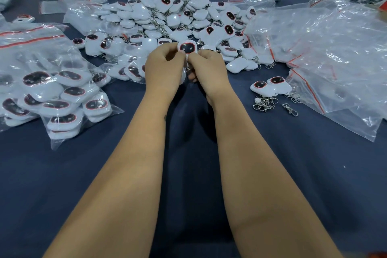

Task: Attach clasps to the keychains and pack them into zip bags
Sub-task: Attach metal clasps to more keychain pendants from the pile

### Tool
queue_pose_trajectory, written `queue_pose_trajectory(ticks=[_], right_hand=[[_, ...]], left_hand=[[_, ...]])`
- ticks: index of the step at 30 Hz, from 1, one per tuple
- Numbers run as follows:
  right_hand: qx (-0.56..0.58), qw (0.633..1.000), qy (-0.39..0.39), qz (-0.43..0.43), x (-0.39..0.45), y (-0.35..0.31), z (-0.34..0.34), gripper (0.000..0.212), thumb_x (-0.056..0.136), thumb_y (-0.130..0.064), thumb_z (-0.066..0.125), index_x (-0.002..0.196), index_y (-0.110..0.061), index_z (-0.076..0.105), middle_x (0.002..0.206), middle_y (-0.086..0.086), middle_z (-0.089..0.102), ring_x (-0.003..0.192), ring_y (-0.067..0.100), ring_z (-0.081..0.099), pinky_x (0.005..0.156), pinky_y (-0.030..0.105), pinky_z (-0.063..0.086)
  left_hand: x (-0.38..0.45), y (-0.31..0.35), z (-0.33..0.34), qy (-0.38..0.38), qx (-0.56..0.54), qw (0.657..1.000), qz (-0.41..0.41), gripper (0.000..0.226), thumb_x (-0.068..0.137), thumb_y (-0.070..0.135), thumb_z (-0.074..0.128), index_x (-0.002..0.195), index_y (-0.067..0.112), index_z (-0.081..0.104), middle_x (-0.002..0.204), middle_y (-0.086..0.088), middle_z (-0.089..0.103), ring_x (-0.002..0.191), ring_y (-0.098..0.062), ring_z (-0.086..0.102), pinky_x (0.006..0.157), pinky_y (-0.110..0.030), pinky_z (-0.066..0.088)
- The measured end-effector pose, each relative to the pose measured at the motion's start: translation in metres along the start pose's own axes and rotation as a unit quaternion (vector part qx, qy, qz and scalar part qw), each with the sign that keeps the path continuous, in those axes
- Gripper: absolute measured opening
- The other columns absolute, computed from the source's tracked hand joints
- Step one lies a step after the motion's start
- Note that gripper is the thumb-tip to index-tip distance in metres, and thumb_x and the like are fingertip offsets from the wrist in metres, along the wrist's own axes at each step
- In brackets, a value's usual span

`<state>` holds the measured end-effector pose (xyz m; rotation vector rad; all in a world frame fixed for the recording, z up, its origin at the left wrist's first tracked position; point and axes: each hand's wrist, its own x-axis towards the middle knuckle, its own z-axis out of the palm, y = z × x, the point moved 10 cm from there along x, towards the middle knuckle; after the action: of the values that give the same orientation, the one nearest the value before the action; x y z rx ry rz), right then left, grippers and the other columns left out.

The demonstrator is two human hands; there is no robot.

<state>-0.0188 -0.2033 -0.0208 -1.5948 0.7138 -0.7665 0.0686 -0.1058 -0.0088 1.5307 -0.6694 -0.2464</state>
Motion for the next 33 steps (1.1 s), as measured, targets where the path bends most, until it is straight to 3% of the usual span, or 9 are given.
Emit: queue_pose_trajectory(ticks=[4,9,12,15,17,20,23,29,33], right_hand=[[0.017,1.000,0.007,0.009,0.001,0.002,0.001,0.019,0.086,-0.011,0.054,0.068,-0.016,0.050,0.068,0.001,0.057,0.058,0.013,0.048,0.056,0.025,0.042],[0.071,0.997,0.019,0.026,0.005,0.007,-0.003,0.015,0.091,-0.010,0.053,0.083,-0.020,0.060,0.069,-0.007,0.059,0.068,0.012,0.054,0.067,0.028,0.045],[0.064,0.998,0.016,0.016,0.005,0.006,-0.004,0.018,0.093,-0.007,0.051,0.086,-0.018,0.064,0.074,-0.006,0.065,0.069,0.007,0.059,0.067,0.023,0.048],[0.046,0.998,0.022,0.022,0.006,0.009,-0.004,0.019,0.093,-0.007,0.050,0.101,-0.009,0.067,0.089,0.004,0.069,0.081,0.014,0.062,0.079,0.031,0.053],[0.031,0.999,0.022,0.029,0.007,0.011,-0.003,0.023,0.094,-0.008,0.048,0.110,-0.006,0.065,0.096,0.008,0.069,0.084,0.016,0.062,0.081,0.034,0.054],[-0.004,0.999,0.022,0.027,0.006,0.010,-0.001,0.015,0.098,-0.013,0.044,0.105,-0.012,0.058,0.093,0.001,0.064,0.082,0.013,0.058,0.075,0.028,0.050],[-0.019,0.999,0.026,0.025,0.007,0.009,-0.001,0.011,0.101,-0.015,0.040,0.101,-0.018,0.051,0.095,0.001,0.061,0.088,0.016,0.058,0.085,0.035,0.050],[0.003,0.999,0.019,0.026,0.007,0.010,-0.002,0.015,0.100,-0.015,0.045,0.108,-0.014,0.057,0.086,-0.006,0.062,0.077,0.009,0.059,0.073,0.026,0.050],[0.000,1.000,0.016,0.013,0.006,0.007,-0.002,0.013,0.098,-0.014,0.048,0.104,-0.015,0.060,0.083,-0.007,0.062,0.073,0.005,0.057,0.072,0.022,0.049]], left_hand=[[0.001,-0.004,0.000,0.001,-0.006,1.000,-0.017,0.017,0.086,0.014,0.056,0.091,0.022,0.070,0.084,0.001,0.071,0.079,-0.011,0.063,0.082,-0.032,0.053],[0.002,-0.010,0.003,-0.009,0.001,0.999,-0.040,0.019,0.086,0.012,0.056,0.098,0.016,0.071,0.072,0.007,0.064,0.060,-0.006,0.053,0.063,-0.026,0.043],[0.003,-0.013,0.004,-0.008,0.027,0.998,-0.050,0.023,0.089,0.016,0.055,0.106,0.017,0.070,0.085,0.005,0.069,0.067,-0.006,0.057,0.066,-0.027,0.046],[0.002,-0.014,0.004,-0.014,0.033,0.998,-0.050,0.023,0.090,0.019,0.055,0.109,0.019,0.069,0.095,0.003,0.071,0.078,-0.008,0.061,0.071,-0.028,0.051],[0.002,-0.015,0.006,-0.020,0.035,0.998,-0.049,0.019,0.090,0.022,0.057,0.105,0.023,0.068,0.091,0.007,0.070,0.074,-0.005,0.060,0.067,-0.024,0.049],[0.002,-0.014,0.009,-0.030,0.030,0.998,-0.050,0.011,0.090,0.023,0.059,0.097,0.027,0.067,0.083,0.012,0.069,0.068,0.001,0.059,0.063,-0.019,0.046],[0.002,-0.012,0.011,-0.037,0.030,0.998,-0.043,0.010,0.090,0.021,0.059,0.092,0.028,0.066,0.084,0.008,0.070,0.074,-0.005,0.063,0.070,-0.022,0.050],[0.001,-0.016,0.010,-0.031,0.007,0.998,-0.060,0.012,0.090,0.020,0.058,0.099,0.026,0.063,0.082,0.009,0.064,0.063,-0.008,0.057,0.069,-0.035,0.054],[0.000,-0.009,0.008,-0.026,0.028,0.999,-0.033,0.020,0.090,0.017,0.054,0.094,0.036,0.058,0.083,0.005,0.062,0.060,-0.010,0.054,0.059,-0.026,0.046]])
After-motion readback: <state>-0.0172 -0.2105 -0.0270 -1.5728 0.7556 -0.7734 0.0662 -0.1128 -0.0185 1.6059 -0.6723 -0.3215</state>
